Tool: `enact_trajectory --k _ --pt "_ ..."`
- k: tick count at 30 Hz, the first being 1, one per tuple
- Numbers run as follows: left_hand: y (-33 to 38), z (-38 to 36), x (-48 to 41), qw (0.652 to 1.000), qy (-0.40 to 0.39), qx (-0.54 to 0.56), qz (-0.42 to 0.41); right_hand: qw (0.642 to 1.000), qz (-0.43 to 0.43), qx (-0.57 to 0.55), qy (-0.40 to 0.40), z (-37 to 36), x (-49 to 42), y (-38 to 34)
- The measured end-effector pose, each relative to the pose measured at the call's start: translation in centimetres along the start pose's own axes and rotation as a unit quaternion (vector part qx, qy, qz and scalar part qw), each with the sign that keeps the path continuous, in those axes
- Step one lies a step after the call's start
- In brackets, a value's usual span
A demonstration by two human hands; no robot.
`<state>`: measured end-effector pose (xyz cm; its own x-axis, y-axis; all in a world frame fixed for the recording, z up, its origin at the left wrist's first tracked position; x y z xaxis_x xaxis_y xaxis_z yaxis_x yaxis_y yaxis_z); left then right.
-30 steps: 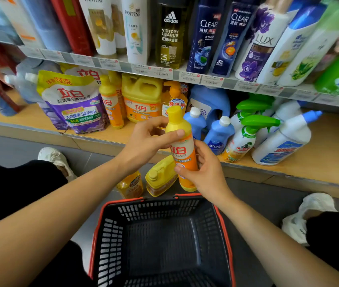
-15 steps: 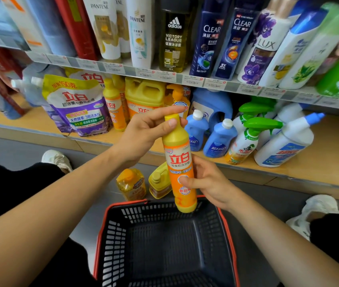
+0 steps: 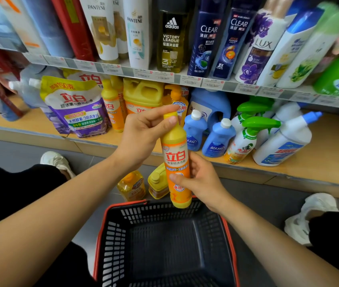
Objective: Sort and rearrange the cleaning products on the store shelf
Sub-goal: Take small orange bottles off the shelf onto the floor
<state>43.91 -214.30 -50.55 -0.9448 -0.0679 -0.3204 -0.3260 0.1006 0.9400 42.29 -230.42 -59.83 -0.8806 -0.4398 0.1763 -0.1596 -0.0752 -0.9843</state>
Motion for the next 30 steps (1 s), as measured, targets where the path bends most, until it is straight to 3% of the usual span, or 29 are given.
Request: enact_trajectory --k 3,6,9,12,16,21,23,27,30 --pt "0.5 -0.1 -0.2 1.0 -0.025 0.001 0.008 0.993 -0.052 -0.083 -0.059 -0.1 0.3 0.1" --pt "0.5 0.4 -0.5 0.998 -0.044 0.033 0.041 0.963 -0.125 -0.175 -0.165 -0.3 0.6 0.1" --pt "0.3 0.5 -0.3 0.994 -0.061 0.063 0.064 0.947 -0.135 -0.199 -0.211 -0.2 0.9 -0.6" --pt "0.4 0.3 0.0 0.997 -0.037 0.045 0.05 0.961 -0.13 -0.162 -0.183 -0.2 0.6 -0.7" --pt "0.4 -0.4 0.7 1.0 0.009 0.009 0.016 0.996 -0.036 -0.075 -0.02 0.1 -0.5 -2.1" --pt "0.5 -1.9 1.5 0.999 -0.007 -0.054 -0.004 0.993 0.025 0.041 0.104 -1.2 -0.5 -2.4" --pt "0.5 -2.0 1.3 0.998 -0.031 -0.062 0.003 0.995 0.019 0.035 0.094 -1.1 -0.4 -2.4" --pt "0.5 -1.5 1.2 0.996 -0.052 -0.075 0.003 0.999 -0.036 -0.026 -0.032 -0.8 -0.2 -2.8" --pt "0.6 -1.7 1.4 0.995 -0.082 -0.056 0.014 0.994 -0.069 -0.045 -0.065 -0.8 0.0 -2.4"
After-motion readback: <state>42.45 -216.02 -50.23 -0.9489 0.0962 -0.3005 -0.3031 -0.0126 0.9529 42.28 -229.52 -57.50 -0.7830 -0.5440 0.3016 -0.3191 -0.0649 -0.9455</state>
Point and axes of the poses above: each hand's wrist, its own x-axis away from the middle knuckle, its own z-axis out of the back of the hand, y = z × x, the point moved 4 cm from there along -x, towards the middle knuckle, and after that the axes turned 7 degrees about -z, right-handed, at the moved point
